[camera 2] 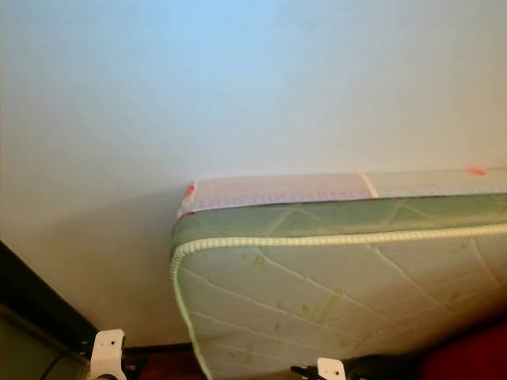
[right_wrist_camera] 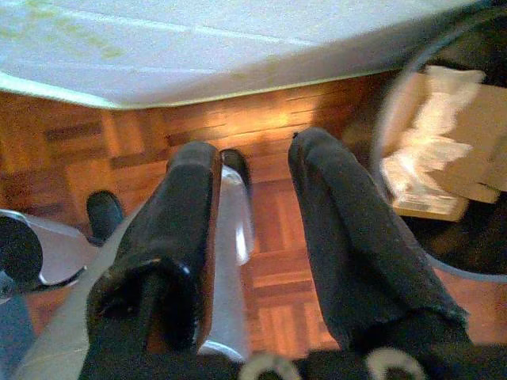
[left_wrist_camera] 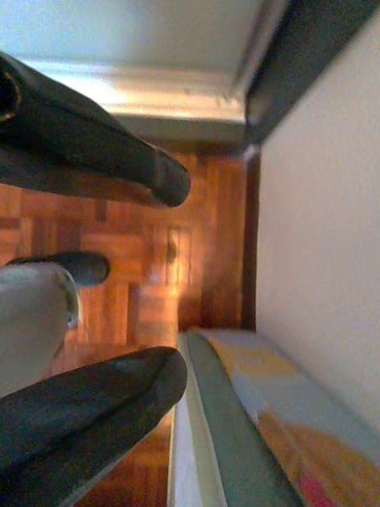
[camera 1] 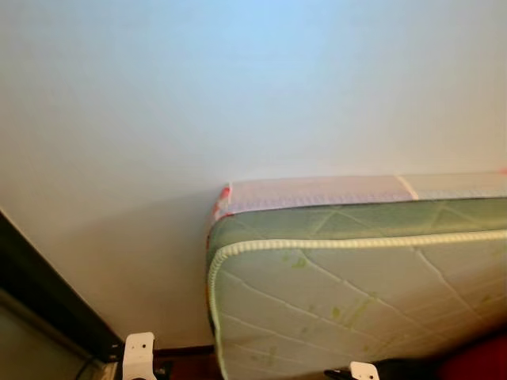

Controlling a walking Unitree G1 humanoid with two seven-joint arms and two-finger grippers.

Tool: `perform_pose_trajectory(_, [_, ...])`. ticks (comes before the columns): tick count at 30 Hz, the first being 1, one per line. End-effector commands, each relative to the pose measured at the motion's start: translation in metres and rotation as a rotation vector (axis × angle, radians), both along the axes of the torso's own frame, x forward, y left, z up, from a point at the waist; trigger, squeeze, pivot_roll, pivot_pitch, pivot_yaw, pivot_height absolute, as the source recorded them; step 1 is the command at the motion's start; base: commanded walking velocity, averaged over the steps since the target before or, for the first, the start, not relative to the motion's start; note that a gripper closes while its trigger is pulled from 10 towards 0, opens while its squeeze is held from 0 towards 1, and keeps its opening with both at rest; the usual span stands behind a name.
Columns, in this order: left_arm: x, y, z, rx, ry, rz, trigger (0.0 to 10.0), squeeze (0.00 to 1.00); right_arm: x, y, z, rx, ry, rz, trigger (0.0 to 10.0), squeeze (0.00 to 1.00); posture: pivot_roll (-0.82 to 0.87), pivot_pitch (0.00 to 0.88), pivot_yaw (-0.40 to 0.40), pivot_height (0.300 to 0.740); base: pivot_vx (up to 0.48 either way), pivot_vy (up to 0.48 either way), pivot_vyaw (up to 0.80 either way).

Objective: Clean up the room

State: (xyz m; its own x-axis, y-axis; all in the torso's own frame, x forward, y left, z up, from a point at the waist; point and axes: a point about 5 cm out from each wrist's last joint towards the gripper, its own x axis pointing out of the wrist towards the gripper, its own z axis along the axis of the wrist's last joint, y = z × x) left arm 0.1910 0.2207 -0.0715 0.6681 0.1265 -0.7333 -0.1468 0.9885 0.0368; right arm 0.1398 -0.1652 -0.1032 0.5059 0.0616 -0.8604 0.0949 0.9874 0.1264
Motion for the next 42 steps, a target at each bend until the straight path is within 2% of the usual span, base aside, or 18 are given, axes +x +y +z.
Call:
perform_pose_trajectory(1, [-0.022,-0.007,-0.014,-0.086,0.103,0.036,10.0,0.0,0.065,-0.006,0.028,0.021,-0.083,0.057,10.0,0.0,0.16,0.0,-0.188,0.74,0.0,0.0,-0.7])
perform_pose_trajectory(7, [-0.01,-0.021,-0.011,-0.079,0.092,0.004,10.0,0.0,0.066,-0.005,0.028,0.006,-0.081,0.084,10.0,0.0,0.16,0.0,-0.182,0.74,0.0,0.0,-0.7])
perform_pose_trajectory(12, [-0.001,-0.029,-0.009,-0.071,0.085,0.003,10.0,0.0,0.067,-0.004,0.029,-0.003,-0.086,0.097,10.0,0.0,0.18,0.0,-0.185,0.74,0.0,0.0,0.0])
perform_pose_trajectory(19, [0.005,-0.035,-0.007,-0.085,0.077,0.065,10.0,0.0,0.068,-0.003,0.03,-0.008,-0.088,0.121,10.0,0.0,0.2,0.0,-0.193,0.74,0.0,0.0,0.0])
perform_pose_trajectory(23, [0.006,-0.039,-0.007,-0.092,0.082,0.075,10.0,0.0,0.069,-0.003,0.03,-0.012,-0.088,0.143,10.0,0.0,0.2,0.0,-0.195,0.74,0.0,0.0,0.0])
perform_pose_trajectory(30, [-0.002,-0.026,-0.009,-0.095,0.085,0.116,10.0,0.0,0.068,-0.002,0.029,-0.024,-0.078,0.146,10.0,0.0,0.18,0.0,-0.186,0.74,0.0,0.0,0.0])
perform_pose_trajectory(42, [-0.012,-0.027,-0.013,-0.107,0.089,0.118,10.0,0.0,0.061,-0.004,0.026,-0.025,-0.061,0.132,10.0,0.0,0.17,0.0,-0.188,0.74,-0.203,0.0,0.0])
